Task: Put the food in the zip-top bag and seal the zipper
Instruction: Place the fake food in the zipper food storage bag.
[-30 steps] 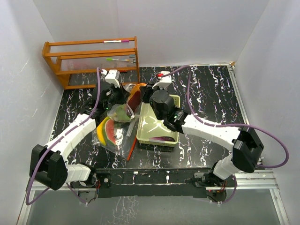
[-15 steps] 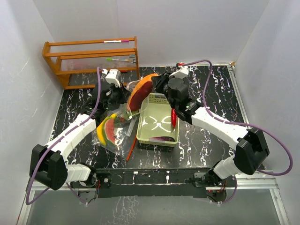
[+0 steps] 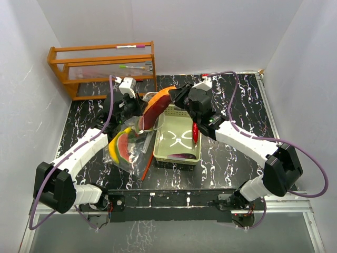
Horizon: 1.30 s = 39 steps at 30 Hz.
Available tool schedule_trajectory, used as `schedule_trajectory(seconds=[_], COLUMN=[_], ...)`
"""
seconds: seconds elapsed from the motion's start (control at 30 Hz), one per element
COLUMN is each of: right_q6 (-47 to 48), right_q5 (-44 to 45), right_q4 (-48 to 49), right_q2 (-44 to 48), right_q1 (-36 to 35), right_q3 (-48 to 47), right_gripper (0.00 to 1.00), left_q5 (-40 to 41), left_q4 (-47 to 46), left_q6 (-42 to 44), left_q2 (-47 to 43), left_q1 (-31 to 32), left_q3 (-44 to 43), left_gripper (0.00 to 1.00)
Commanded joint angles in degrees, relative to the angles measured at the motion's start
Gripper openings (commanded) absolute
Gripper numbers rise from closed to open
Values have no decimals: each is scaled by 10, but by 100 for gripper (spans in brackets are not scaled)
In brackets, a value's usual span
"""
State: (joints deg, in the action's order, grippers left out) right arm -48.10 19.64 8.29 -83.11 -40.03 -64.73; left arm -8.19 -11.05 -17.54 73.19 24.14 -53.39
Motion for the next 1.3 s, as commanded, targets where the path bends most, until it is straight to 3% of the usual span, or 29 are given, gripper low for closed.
schedule_trajectory(seconds=[0.0, 0.4, 0.83, 1.1, 1.27], right_q6=[-39, -29, 192, 205, 216], right_q5=[62, 129, 295, 286, 338], right_q4=[37, 65, 188, 160, 171], right_q2=[19, 7, -74, -89, -77], right_q1=[3, -36, -208, -211, -200], right_q3=[-11, 5, -2, 18, 40], right_gripper=[8, 8, 8, 8, 8], left_q5=[-23, -37, -32, -40, -43], left_q4=[-46, -66, -47, -45, -48], left_q6=[-8, -28, -21, -24, -28], left_q2=[-5, 8, 7, -5, -19], left_q1=[3, 8, 12, 12, 12], left_q3=[5, 13, -8, -30, -38], left_gripper=[0, 0, 0, 0, 0])
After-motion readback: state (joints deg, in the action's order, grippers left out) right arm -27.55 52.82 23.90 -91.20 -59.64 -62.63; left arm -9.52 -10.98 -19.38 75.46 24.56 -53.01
